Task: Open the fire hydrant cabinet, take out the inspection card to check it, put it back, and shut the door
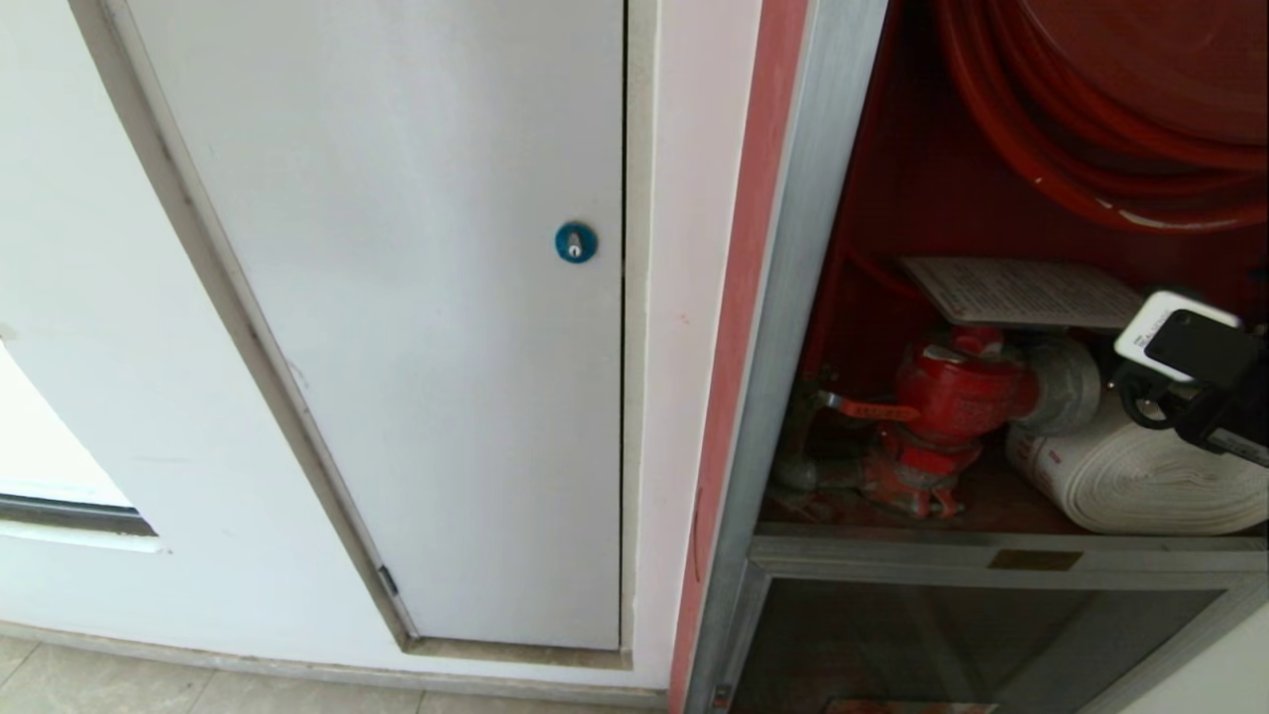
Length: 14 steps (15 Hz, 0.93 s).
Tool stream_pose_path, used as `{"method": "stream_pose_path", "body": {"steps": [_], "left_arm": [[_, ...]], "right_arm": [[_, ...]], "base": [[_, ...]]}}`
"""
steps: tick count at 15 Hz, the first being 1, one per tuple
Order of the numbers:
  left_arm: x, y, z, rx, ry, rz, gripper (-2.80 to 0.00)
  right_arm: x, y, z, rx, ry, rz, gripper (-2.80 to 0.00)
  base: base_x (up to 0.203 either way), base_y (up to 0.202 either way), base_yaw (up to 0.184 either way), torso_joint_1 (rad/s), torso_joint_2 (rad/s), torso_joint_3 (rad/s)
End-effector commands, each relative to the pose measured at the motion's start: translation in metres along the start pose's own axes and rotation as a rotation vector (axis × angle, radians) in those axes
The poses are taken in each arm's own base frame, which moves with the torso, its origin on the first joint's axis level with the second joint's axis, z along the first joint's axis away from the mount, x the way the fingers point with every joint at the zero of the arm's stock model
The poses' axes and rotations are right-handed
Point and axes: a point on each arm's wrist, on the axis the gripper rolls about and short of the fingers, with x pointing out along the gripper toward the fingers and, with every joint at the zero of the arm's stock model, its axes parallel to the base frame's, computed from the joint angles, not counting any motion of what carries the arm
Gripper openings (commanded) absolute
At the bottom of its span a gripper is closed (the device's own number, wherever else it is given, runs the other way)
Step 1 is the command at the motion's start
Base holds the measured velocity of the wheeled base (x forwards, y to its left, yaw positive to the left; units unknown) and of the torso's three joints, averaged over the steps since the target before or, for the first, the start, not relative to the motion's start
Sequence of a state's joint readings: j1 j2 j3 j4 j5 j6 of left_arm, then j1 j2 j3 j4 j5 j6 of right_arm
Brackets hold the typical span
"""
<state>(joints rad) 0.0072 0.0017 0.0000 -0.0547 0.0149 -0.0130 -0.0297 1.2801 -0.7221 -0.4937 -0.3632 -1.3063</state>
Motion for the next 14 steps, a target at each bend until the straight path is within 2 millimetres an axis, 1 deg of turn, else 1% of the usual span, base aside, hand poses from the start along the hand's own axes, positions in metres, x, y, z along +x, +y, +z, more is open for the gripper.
{"method": "stream_pose_path", "body": {"steps": [1, 6, 8, 11, 12, 14], "left_arm": [[0.001, 0.0, -0.005, -0.001, 0.018, 0.001, -2.8], [0.001, 0.0, -0.005, -0.001, 0.018, 0.001, -2.8], [0.001, 0.0, -0.005, -0.001, 0.018, 0.001, -2.8], [0.001, 0.0, -0.005, -0.001, 0.018, 0.001, -2.8], [0.001, 0.0, -0.005, -0.001, 0.018, 0.001, -2.8], [0.001, 0.0, -0.005, -0.001, 0.016, 0.001, -2.8]], "right_arm": [[0.011, 0.005, 0.004, -0.034, -0.01, -0.004, 0.0], [0.015, 0.008, 0.004, -0.036, -0.068, 0.013, 0.0], [0.02, 0.007, -0.003, -0.036, -0.082, 0.02, 0.0], [0.036, 0.005, -0.014, -0.047, -0.1, 0.026, 0.0], [0.04, 0.004, -0.014, -0.048, -0.107, 0.016, 0.0], [0.054, 0.005, -0.012, -0.047, -0.146, 0.002, 0.0]], "base": [[0.0, 0.0, 0.0, 0.0, 0.0, 0.0], [0.0, 0.0, 0.0, 0.0, 0.0, 0.0], [0.0, 0.0, 0.0, 0.0, 0.0, 0.0], [0.0, 0.0, 0.0, 0.0, 0.0, 0.0], [0.0, 0.0, 0.0, 0.0, 0.0, 0.0], [0.0, 0.0, 0.0, 0.0, 0.0, 0.0]]}}
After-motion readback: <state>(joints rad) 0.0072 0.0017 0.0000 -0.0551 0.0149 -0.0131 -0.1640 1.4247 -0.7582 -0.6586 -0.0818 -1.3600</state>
